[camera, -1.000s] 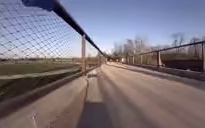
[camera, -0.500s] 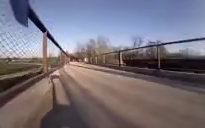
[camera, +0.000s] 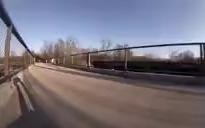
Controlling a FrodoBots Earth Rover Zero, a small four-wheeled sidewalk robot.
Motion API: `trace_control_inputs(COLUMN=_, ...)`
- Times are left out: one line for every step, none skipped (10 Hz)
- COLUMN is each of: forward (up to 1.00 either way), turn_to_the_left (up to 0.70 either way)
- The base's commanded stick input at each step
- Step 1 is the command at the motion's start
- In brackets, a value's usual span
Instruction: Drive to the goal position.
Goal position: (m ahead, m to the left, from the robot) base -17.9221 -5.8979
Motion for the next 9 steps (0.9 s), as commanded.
trace_control_inputs(forward=0.0, turn_to_the_left=-0.01)
trace_control_inputs(forward=0.0, turn_to_the_left=0.0)
trace_control_inputs(forward=0.0, turn_to_the_left=0.0)
trace_control_inputs(forward=0.0, turn_to_the_left=0.0)
trace_control_inputs(forward=0.0, turn_to_the_left=0.0)
trace_control_inputs(forward=0.0, turn_to_the_left=0.0)
trace_control_inputs(forward=0.0, turn_to_the_left=0.0)
trace_control_inputs(forward=0.0, turn_to_the_left=0.0)
trace_control_inputs(forward=0.0, turn_to_the_left=0.0)
